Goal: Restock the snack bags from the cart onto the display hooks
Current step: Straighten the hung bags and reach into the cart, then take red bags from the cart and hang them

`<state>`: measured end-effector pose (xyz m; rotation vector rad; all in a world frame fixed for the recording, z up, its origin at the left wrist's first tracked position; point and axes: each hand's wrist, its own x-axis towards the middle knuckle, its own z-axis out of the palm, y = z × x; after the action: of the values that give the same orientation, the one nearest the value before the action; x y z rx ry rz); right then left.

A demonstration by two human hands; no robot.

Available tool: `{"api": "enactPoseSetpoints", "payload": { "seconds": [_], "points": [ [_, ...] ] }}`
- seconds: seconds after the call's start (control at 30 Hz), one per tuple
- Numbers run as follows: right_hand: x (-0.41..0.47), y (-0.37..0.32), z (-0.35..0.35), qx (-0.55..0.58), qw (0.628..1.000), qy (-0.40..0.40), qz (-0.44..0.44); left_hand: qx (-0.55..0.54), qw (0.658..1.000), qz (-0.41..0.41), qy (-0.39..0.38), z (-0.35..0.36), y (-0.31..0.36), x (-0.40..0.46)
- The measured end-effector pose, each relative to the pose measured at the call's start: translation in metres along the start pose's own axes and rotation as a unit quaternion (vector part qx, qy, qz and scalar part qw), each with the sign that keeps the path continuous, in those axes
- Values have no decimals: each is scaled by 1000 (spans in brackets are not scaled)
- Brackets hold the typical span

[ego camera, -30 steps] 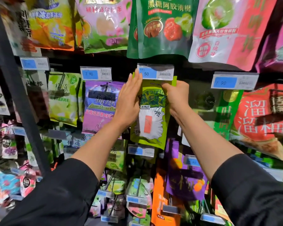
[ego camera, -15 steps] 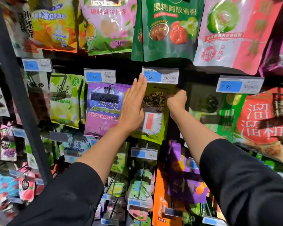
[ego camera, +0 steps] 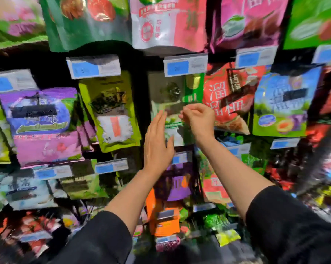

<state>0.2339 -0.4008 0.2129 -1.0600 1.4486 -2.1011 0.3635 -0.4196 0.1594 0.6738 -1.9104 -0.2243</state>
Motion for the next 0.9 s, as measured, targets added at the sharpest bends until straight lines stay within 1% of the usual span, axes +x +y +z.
{"api": "enactPoseSetpoints", "payload": {
  "seconds": [0.13, 0.23, 0.3, 0.37, 0.43, 0.53, 0.6, 0.67, 0.77, 0.83, 0.9],
  "points": [
    [-4, 0, -146, -41, 993, 114, 11, -119, 988, 5, -100, 97, 76, -13],
    [-26, 6, -266, -86, 970, 218, 60, -195, 957, 16, -215, 169, 144, -37],
    [-48, 15, -346, -119, 948, 280, 91, -223, 929, 18, -296, 214, 189, -59],
    [-77, 21, -419, -127, 923, 342, 123, -240, 902, 25, -358, 256, 229, -85],
    [-108, 21, -480, -158, 891, 396, 160, -245, 876, 35, -414, 290, 266, -110],
    [-151, 20, -555, -187, 845, 452, 215, -263, 831, 10, -490, 332, 305, -145],
    [-175, 26, -592, -194, 820, 472, 258, -245, 816, -12, -524, 358, 317, -164],
    [-195, 37, -623, -200, 799, 479, 303, -217, 796, -16, -565, 382, 324, -179],
    [-219, 53, -654, -178, 772, 469, 391, -174, 755, -18, -632, 411, 334, -195],
    [-227, 68, -670, -220, 753, 446, 430, -174, 723, -30, -668, 436, 336, -205],
    [-232, 83, -683, -255, 731, 435, 459, -160, 706, -47, -688, 473, 326, -222]
  ]
}}
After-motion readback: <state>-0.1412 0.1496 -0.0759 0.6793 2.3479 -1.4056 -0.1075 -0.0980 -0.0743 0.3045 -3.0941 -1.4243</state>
